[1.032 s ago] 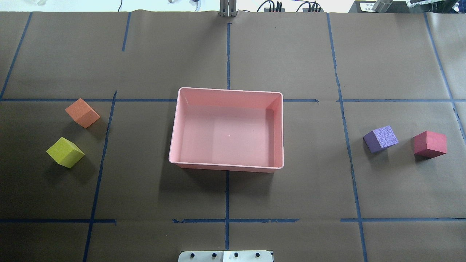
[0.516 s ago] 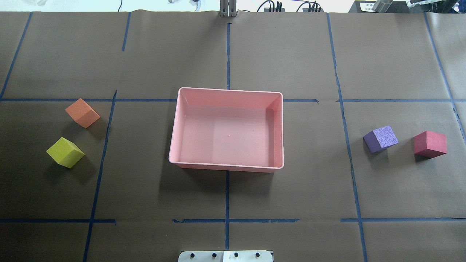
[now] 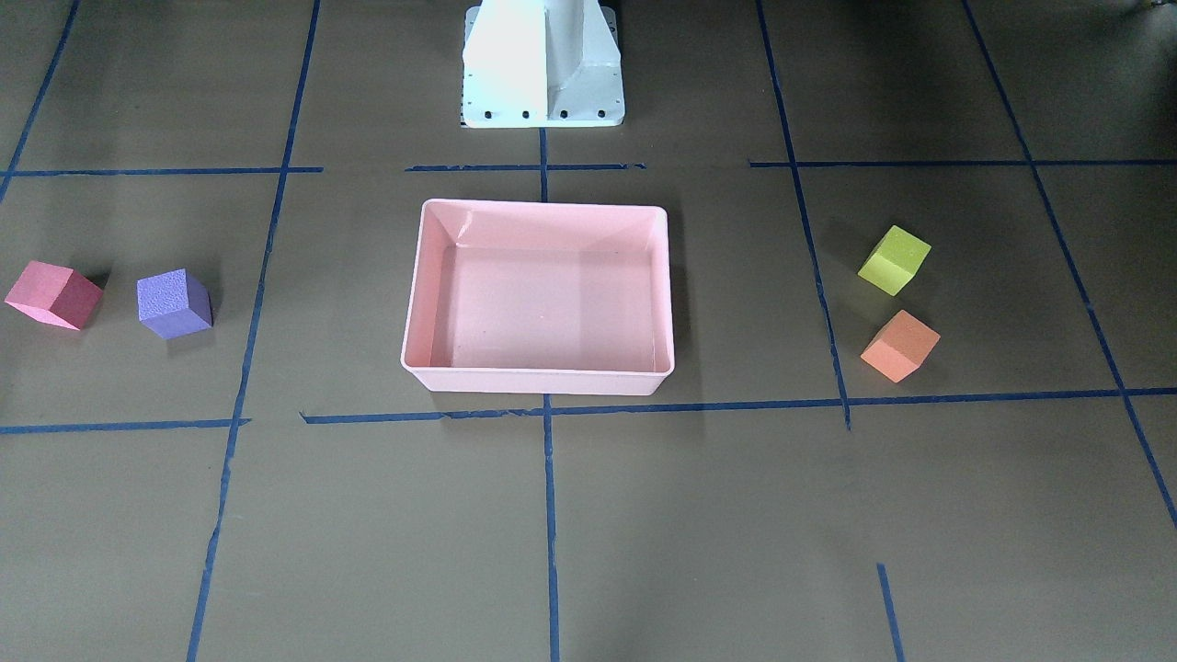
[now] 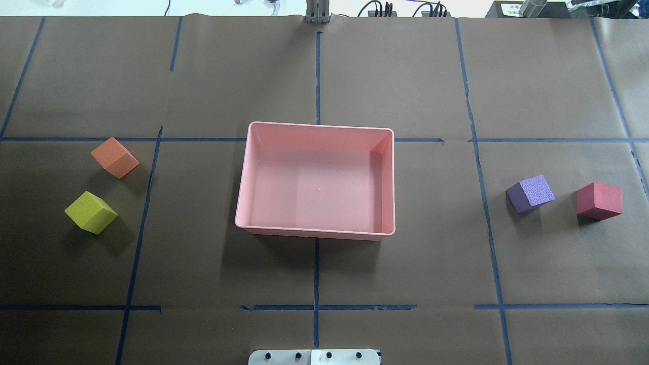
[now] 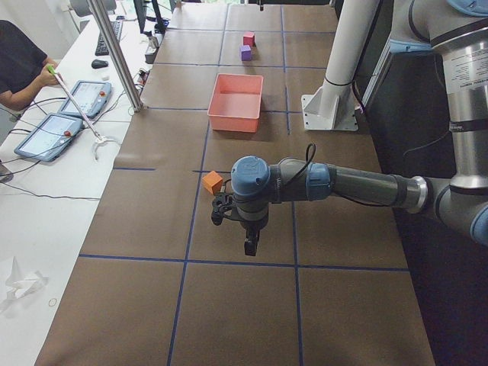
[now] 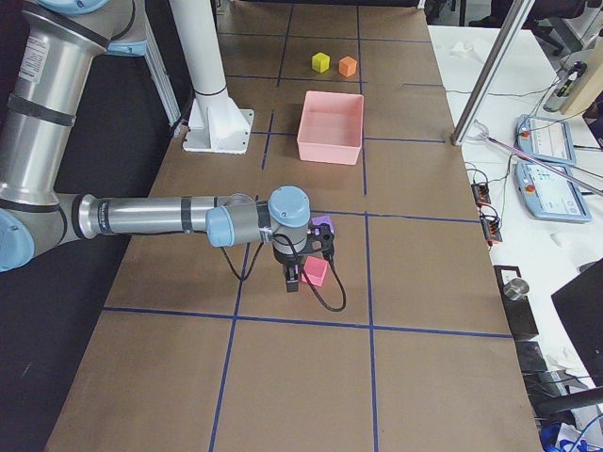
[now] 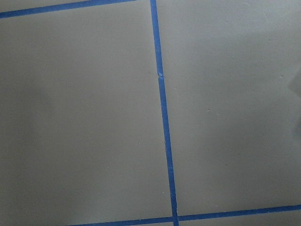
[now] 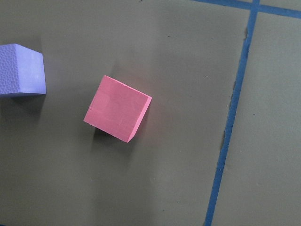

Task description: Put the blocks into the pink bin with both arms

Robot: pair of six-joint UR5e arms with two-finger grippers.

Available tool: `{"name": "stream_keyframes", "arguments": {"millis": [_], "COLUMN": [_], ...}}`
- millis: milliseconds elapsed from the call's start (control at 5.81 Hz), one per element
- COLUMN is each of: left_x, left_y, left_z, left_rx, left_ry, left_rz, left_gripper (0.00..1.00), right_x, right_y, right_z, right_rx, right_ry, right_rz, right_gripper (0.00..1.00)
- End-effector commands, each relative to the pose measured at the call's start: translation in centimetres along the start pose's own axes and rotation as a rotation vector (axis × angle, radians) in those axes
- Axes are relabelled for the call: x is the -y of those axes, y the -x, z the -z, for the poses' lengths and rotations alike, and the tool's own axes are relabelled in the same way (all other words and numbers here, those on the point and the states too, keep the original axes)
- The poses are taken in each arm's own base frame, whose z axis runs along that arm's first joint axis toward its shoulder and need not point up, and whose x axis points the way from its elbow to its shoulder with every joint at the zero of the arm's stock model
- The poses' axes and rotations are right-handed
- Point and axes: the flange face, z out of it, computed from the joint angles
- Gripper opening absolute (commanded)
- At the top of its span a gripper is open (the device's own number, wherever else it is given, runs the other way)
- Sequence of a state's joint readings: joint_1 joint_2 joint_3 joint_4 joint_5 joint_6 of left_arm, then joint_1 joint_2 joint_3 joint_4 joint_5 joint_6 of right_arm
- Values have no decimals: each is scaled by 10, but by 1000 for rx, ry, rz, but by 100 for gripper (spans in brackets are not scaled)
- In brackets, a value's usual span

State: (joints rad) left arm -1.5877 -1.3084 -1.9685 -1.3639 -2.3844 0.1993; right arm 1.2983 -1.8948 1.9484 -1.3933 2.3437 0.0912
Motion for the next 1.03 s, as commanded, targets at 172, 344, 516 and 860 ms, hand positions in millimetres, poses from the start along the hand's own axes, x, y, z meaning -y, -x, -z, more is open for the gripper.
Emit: {"name": "stream_keyframes", "arguments": {"millis": [172,344,516,860], "left_x": [1,2,2,2], "left_y": [-2,-4,-5,-7], "left_z": [2,2,3,4], "left_rx": [-1,-20,-21,-22], "left_ry": [-9,-14,-16,-19], "left_rz": [-7,-8,-8,-9], "left_gripper": [100,100,100,100], "right_x": [52,58,60,57], "right_y": [78,75,74,50], "right_z": [-46,-53,-56,-75], "right_rx": [-74,-78,-77,-124], "right_ry": [-5,9,17,74], "right_rz": [365,539,616,855], "right_gripper": [95,95,95,97]}}
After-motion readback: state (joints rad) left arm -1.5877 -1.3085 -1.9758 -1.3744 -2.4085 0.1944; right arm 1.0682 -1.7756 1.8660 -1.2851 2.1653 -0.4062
